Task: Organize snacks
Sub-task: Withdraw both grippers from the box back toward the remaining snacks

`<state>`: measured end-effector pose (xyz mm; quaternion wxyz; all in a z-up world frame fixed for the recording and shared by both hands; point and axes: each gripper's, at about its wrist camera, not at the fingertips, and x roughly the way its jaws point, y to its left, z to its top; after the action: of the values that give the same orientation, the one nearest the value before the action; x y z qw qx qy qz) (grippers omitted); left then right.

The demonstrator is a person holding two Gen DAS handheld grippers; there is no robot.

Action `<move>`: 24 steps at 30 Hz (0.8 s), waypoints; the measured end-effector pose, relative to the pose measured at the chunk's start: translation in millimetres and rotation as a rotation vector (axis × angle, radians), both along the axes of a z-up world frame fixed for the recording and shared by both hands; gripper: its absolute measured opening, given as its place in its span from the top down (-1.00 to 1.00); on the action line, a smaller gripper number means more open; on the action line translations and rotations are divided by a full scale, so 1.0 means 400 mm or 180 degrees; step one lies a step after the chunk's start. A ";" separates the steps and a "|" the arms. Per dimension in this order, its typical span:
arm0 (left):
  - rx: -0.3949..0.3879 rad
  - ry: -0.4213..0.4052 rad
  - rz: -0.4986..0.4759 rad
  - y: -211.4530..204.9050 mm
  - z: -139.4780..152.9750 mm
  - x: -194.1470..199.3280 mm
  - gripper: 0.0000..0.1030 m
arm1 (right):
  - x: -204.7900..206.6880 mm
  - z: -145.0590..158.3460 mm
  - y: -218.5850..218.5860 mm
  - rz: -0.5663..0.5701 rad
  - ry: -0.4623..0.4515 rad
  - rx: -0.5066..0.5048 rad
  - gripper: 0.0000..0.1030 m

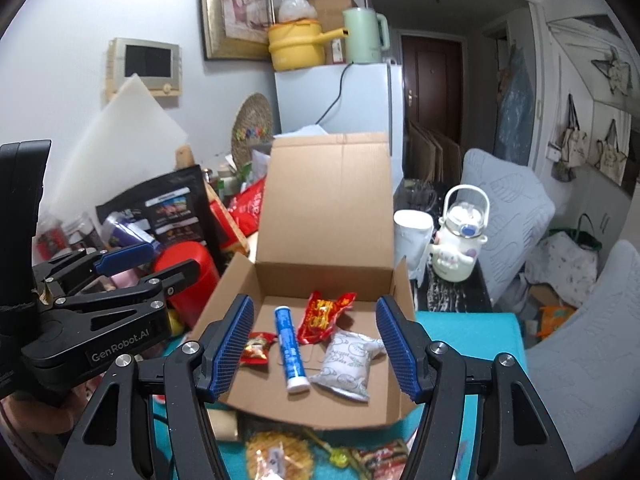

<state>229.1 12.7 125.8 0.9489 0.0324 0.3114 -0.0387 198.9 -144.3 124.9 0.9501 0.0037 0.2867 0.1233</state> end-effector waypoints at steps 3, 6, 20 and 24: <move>0.0000 -0.0034 -0.0033 0.004 0.014 -0.051 -0.11 | -0.041 0.012 0.002 -0.0023 -0.0046 -0.0001 -0.30; -0.0005 -0.0054 -0.0068 0.006 0.020 -0.095 -0.11 | -0.096 0.024 0.002 -0.0056 -0.0101 -0.0015 -0.30; -0.0024 -0.0025 -0.0282 -0.007 -0.002 -0.255 -0.13 | -0.263 -0.005 -0.017 -0.0212 -0.0101 -0.0026 -0.36; -0.0020 0.0035 -0.0364 -0.015 -0.028 -0.287 -0.13 | -0.295 -0.035 -0.023 -0.0238 -0.0035 -0.0014 -0.36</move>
<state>114.5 6.7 114.6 0.9436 0.0470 0.3141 -0.0941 81.0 -153.6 110.8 0.9556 0.0117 0.2813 0.0871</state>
